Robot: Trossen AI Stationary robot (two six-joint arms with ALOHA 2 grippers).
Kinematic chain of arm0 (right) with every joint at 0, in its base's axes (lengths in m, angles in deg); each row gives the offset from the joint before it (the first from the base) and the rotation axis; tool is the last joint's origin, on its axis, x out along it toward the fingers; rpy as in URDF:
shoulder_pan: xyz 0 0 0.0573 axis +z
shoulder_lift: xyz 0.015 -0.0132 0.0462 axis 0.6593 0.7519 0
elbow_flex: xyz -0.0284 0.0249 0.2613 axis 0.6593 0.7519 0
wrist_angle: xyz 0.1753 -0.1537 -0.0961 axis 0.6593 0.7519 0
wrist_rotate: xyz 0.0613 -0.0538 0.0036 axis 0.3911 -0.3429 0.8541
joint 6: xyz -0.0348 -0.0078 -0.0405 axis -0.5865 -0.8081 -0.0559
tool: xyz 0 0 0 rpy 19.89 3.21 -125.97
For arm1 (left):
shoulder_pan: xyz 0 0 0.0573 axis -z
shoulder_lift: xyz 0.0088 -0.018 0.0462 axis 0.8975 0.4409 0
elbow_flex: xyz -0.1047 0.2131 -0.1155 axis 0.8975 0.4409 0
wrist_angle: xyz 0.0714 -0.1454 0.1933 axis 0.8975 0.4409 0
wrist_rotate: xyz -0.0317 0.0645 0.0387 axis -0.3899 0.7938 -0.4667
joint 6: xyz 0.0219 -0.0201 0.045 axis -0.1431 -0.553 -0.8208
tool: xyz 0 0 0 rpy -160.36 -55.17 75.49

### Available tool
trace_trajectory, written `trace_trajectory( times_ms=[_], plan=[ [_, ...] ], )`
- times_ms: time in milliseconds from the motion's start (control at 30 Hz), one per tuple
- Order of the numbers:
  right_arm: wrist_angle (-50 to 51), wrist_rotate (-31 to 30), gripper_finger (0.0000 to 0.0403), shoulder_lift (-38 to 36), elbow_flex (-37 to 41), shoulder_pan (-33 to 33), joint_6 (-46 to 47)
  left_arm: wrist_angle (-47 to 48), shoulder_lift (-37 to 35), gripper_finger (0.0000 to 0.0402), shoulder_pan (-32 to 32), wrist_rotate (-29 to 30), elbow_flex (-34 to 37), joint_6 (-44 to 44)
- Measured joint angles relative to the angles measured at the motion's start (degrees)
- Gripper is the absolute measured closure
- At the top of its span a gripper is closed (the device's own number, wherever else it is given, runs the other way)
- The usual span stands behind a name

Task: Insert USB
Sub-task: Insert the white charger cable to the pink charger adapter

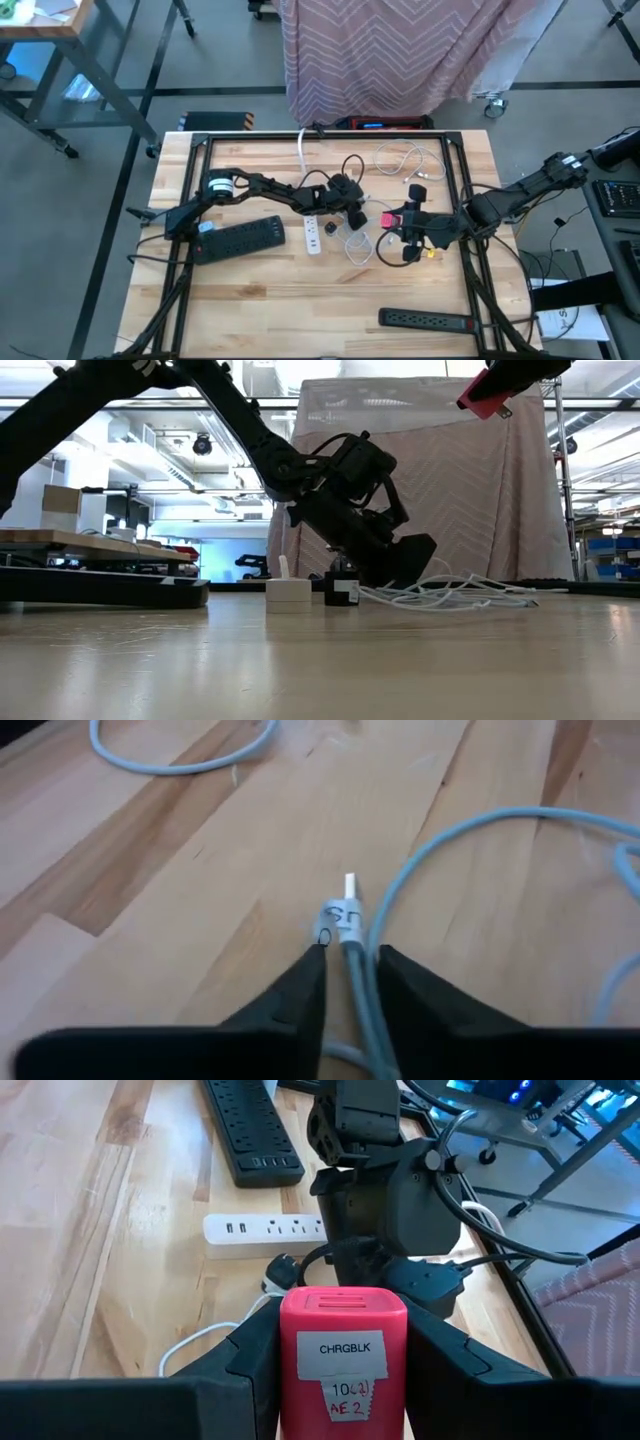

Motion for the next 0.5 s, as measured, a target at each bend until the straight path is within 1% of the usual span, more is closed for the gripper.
trace_trajectory(
  times_ms=[67, 133, 233, 367, 500],
  plan=[
    [0.01, -0.02, 0.0269, 0.00, 0.00, 0.00, -0.01, -0.29, 0.02, 0.0373, 0.11, 0.04, 0.00, -0.72],
    [0.01, 0.00, 0.0269, 0.00, 0.00, 0.00, -0.01, -0.64, 0.00, 0.0393, 0.34, 0.17, 0.00, -1.20],
    [0.01, -0.02, 0.0269, 0.00, 0.00, 0.00, -0.01, -0.32, -1.01, 0.0393, 1.39, 1.80, 0.16, -1.62],
    [0.02, -0.02, 0.0269, 0.00, 0.00, 0.00, 0.01, 1.81, -5.84, 0.0399, 4.13, 4.36, 0.18, -5.26],
    [0.05, 0.00, 0.0269, 0.00, 0.15, 0.00, 0.45, 10.25, -12.70, 0.0400, 7.61, 8.55, 0.13, -8.93]
  ],
)
